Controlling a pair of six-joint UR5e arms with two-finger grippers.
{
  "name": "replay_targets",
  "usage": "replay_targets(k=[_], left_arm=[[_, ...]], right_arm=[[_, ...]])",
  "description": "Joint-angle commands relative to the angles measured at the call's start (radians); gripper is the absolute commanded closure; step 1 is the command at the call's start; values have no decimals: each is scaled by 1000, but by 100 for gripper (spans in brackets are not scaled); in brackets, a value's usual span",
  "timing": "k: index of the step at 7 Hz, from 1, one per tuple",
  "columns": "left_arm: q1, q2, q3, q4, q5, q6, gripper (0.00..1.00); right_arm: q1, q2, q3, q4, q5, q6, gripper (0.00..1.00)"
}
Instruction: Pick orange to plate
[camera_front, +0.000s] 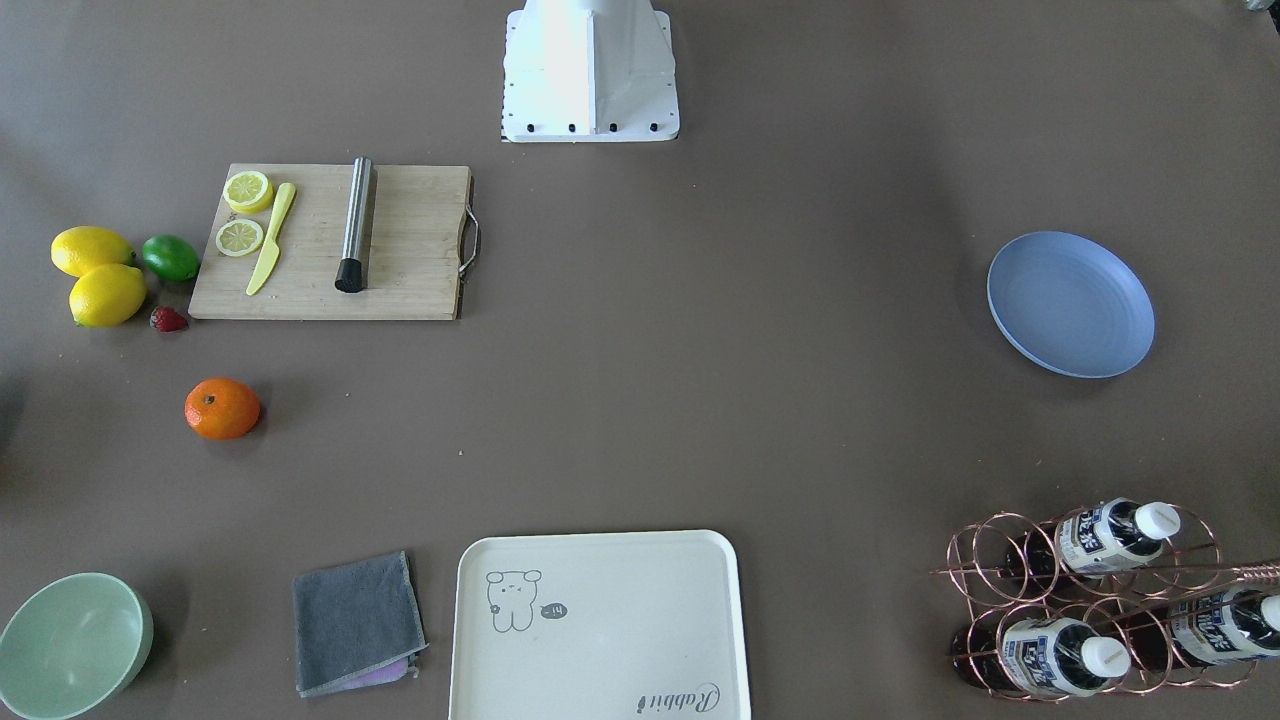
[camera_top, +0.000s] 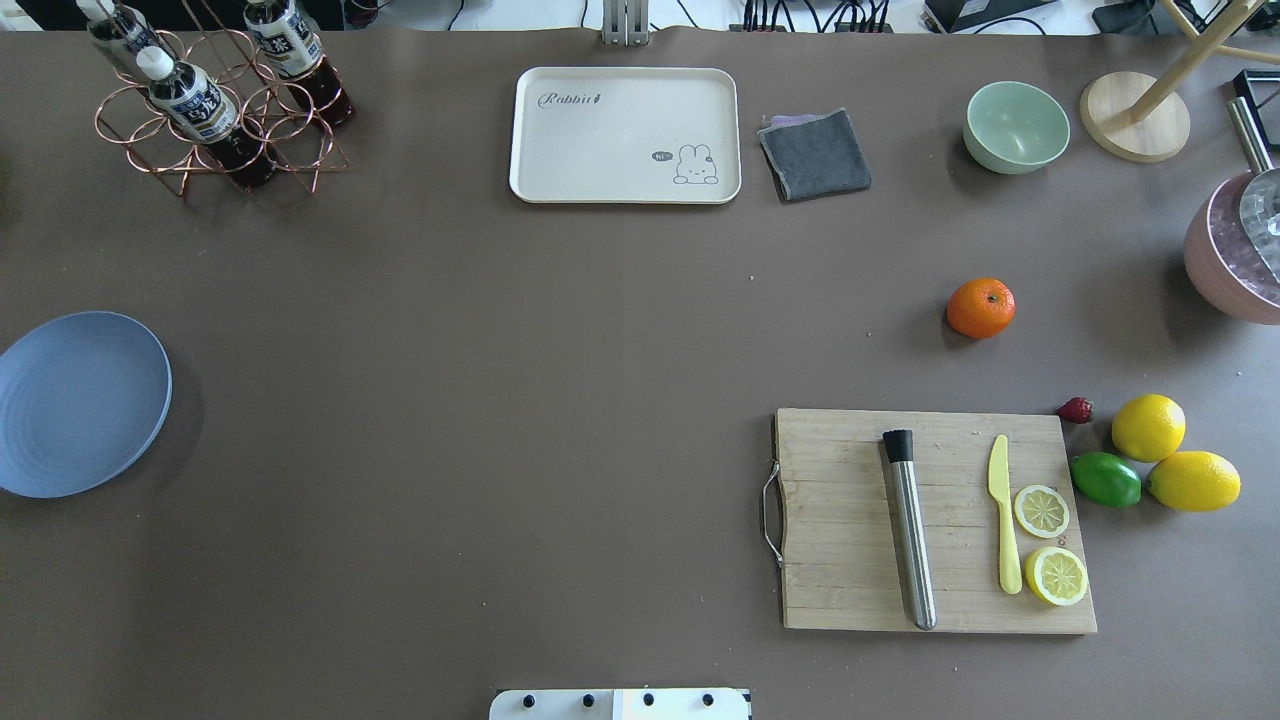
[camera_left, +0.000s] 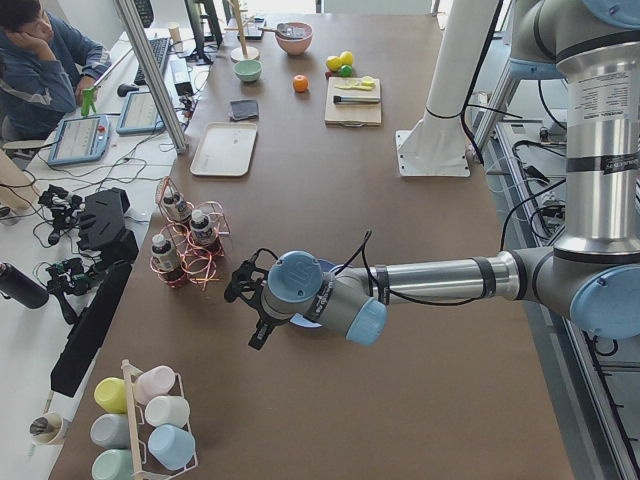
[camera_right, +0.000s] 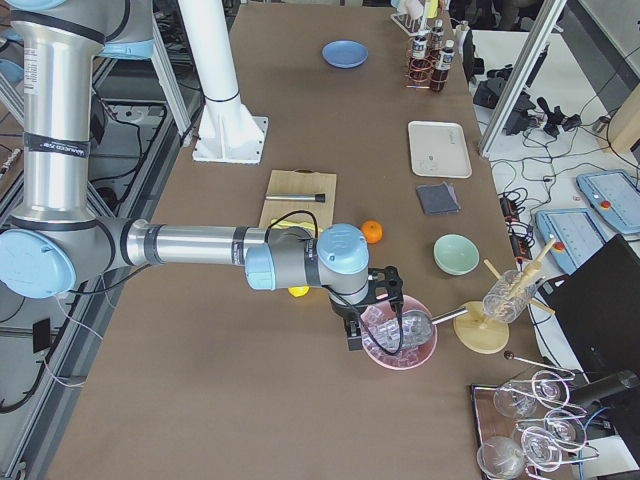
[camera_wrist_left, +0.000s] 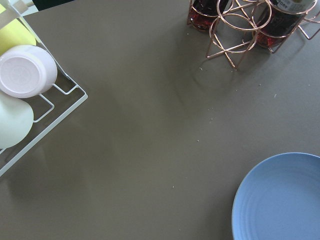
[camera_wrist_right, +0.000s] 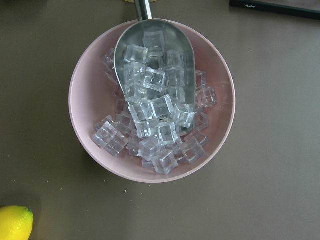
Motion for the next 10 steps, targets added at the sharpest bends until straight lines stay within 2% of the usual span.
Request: replay_targets(k=[1,3,6,7,8,9,10], left_arm=[[164,-9,42,-91,72,-260,3],[292,-14,222,-397,119,-423,3],[393,-1,297,-536,123,-485,3],[395,-1,301,-538,122,-484,8],[400,-3,302,-540,122,-477,24],[418,-3,305,-547,123,-474,46],[430,-3,317,-569,123,-474,47]], right_arm=[[-105,11,9,100,-6,184,0],[-190,5,9,237,-15,384,0],[-201,-1,9,247,-18,385,0],[-201,-1,9,247,-18,385,0],[-201,-1,9,247,-18,385,0],[-201,-1,9,247,-18,386,0],[-201,-1,7,245,-21,386,0]])
